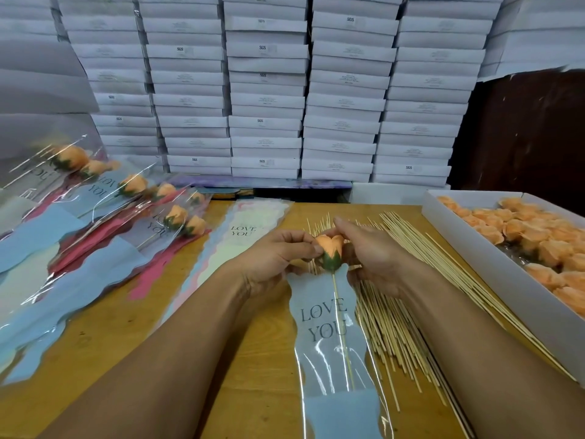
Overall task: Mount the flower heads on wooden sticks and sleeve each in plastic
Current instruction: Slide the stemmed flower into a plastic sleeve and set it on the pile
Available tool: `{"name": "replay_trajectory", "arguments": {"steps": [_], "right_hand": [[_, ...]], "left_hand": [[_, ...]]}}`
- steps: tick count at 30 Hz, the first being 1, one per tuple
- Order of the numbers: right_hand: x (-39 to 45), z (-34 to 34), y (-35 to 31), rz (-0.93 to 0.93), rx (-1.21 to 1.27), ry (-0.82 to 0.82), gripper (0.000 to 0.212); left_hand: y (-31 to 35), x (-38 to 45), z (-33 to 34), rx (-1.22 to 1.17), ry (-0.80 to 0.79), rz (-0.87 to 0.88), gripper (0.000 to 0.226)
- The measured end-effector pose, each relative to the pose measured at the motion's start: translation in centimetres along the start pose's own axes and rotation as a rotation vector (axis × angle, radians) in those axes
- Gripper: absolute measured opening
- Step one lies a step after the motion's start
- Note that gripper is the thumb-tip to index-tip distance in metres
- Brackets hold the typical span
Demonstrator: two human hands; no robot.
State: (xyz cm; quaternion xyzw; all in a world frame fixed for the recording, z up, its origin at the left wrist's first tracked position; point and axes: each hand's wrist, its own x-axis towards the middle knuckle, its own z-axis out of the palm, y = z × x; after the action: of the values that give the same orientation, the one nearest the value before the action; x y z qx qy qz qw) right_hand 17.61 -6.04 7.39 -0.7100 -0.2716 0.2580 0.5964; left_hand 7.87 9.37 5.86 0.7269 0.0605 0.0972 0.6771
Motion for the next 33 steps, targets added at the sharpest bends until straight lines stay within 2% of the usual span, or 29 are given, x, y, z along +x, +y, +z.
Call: {"name": "replay_trajectory", "arguments": {"steps": [6, 10, 12, 15, 17, 20, 22, 26, 30, 33], "right_hand": [[0.3, -0.1, 0.3, 0.012, -0.047, -0.041, 0.05], [0.3, -0.2, 0.3, 0.01, -0.044, -0.112, 0.048], [0.1, -0.3, 0.4, 0.016, -0.034, -0.201, 0.044], [0.1, -0.4, 0.5, 0.031, 0.003, -0.277, 0.026], [0.4, -0.7, 0.6, 0.012, 0.052, -0.256, 0.017], [0.6, -1.3, 0.5, -0.037, 0.138, -0.181, 0.008], [0.8, -1.9, 0.4, -0.065, 0.171, -0.107, 0.012], [1.3, -2.9, 0.5, -0.074, 0.258, 0.048, 0.025], [1.8, -3.8, 0.8, -0.079, 0.376, 0.18, 0.014], [2.3, -4.1, 1.3, -0.097, 0.45, 0.233, 0.016]], "left_hand": [[-0.1, 0.3, 0.0, -0.036, 0.078, 0.02, 0.007], [-0.1, 0.3, 0.2, -0.108, 0.114, 0.009, 0.002], [-0.2, 0.3, 0.5, -0.12, 0.135, 0.027, 0.002], [-0.2, 0.1, 0.7, -0.105, 0.183, 0.063, 0.003], [0.0, 0.1, 0.7, -0.123, 0.179, 0.063, 0.016], [0.3, -0.1, 0.8, -0.247, 0.159, -0.042, 0.05], [0.4, -0.3, 0.6, -0.303, 0.084, -0.132, 0.057], [0.4, -1.0, 0.2, -0.275, -0.204, -0.305, 0.042], [0.5, -1.3, -0.3, -0.226, -0.357, -0.357, 0.037], [0.5, -1.3, -0.5, -0.194, -0.414, -0.345, 0.032]]}}
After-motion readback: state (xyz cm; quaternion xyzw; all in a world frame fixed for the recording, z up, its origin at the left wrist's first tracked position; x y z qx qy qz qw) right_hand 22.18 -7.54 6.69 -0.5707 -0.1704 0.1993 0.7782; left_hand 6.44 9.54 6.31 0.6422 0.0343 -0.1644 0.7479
